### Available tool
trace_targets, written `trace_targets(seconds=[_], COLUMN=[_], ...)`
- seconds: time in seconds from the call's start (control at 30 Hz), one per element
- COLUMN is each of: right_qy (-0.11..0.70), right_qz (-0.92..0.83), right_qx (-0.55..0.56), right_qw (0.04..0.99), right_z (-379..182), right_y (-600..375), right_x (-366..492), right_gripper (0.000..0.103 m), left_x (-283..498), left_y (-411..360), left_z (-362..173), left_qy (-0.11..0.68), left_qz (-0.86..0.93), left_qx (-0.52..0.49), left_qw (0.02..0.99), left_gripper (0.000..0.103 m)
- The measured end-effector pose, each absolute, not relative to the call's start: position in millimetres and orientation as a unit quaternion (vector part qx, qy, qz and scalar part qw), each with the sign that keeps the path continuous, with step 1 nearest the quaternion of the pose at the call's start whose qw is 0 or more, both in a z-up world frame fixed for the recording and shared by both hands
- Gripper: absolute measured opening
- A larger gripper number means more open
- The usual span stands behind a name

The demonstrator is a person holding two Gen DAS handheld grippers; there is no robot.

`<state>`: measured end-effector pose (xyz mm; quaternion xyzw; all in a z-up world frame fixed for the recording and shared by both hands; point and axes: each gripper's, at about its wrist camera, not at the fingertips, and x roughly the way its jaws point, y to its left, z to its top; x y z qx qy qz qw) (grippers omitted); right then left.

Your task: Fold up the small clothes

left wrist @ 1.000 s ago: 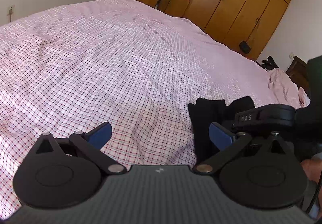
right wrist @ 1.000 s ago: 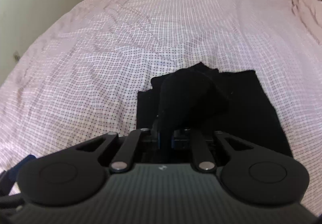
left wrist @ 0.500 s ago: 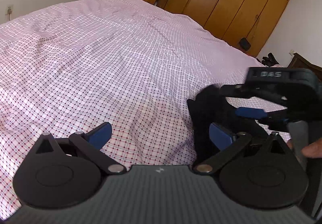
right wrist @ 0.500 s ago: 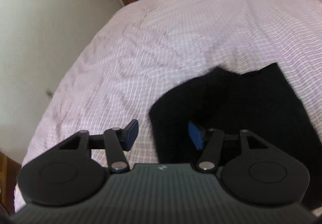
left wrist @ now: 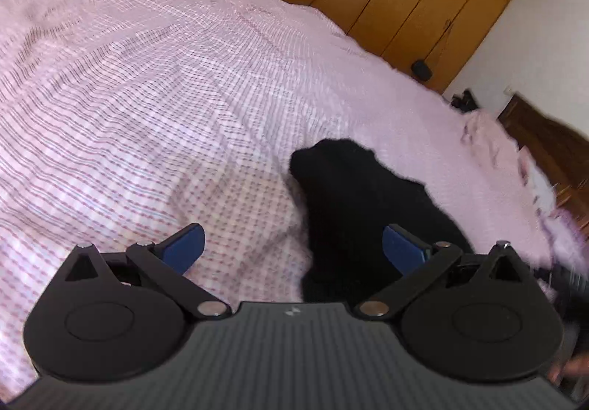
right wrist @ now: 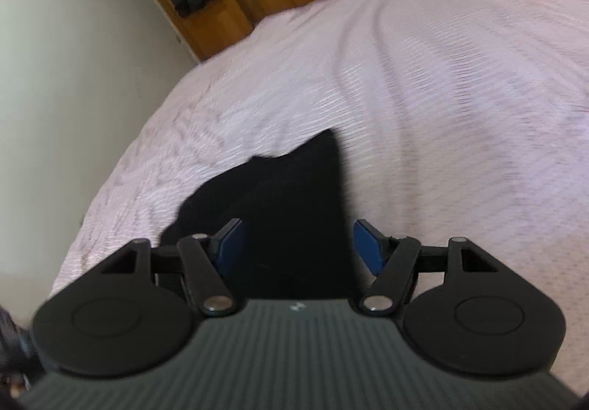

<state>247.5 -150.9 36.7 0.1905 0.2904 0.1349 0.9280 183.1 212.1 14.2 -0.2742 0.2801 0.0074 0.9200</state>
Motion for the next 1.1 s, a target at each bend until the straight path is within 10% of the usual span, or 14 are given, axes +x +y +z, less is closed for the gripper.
trace_targets(seconds=[0.27,0.43,0.63,0.8,0.87,0.93,1.1], right_qy=[0.246,0.236,0.261,0.254,0.245,0.244,0.242], right_qz=[0.199,0.243,0.240,0.235,0.233,0.231,0.222], right_qx=[0.053,0.016,0.035,0.029,0.035,0.041,0.024], right_qw=[0.947,0.941,0.934,0.938,0.940,0.941,0.944], right_z=[-1,-11,-22,-25,-23,-24,-24], right_y=[-157,-152,-144,-142,-146,-148,-143], right_x=[198,186,205,199,196,196,190], right_gripper=[0.070,0.070,0.070,0.070,0.070,0.070,0.069], left_x=[247,275,315,322,306,277,193], left_y=[214,198,196,192,194,196,182], left_z=[-1,-5,-1,9,18,26,33], left_qy=[0.267,0.293,0.281,0.256,0.265,0.266,0.259], left_qz=[0.031,0.027,0.017,0.037,0.056,0.039,0.006], left_qx=[-0.314,-0.250,-0.228,-0.192,-0.193,-0.207,-0.237], left_qw=[0.911,0.923,0.932,0.947,0.943,0.941,0.936], left_gripper=[0.102,0.020,0.007,0.011,0.043,0.103,0.103])
